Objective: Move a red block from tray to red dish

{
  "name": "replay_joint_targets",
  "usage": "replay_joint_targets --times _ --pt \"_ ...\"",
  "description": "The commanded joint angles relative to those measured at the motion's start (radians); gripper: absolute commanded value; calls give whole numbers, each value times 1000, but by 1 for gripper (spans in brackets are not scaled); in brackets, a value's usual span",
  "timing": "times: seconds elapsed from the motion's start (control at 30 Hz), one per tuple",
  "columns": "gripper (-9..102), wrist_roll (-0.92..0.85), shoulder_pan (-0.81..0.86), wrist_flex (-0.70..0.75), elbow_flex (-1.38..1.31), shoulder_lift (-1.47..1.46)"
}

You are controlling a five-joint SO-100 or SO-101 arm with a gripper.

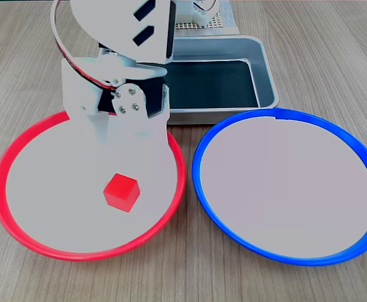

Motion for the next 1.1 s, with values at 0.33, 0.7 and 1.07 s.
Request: replay_joint_targets --times 0.33,0.7,1.07 --pt "27 558 -64 -140 66 451" --pt "-1 1290 -173 -374 841 1140" --pt "0 1466 -183 -77 1528 1953"
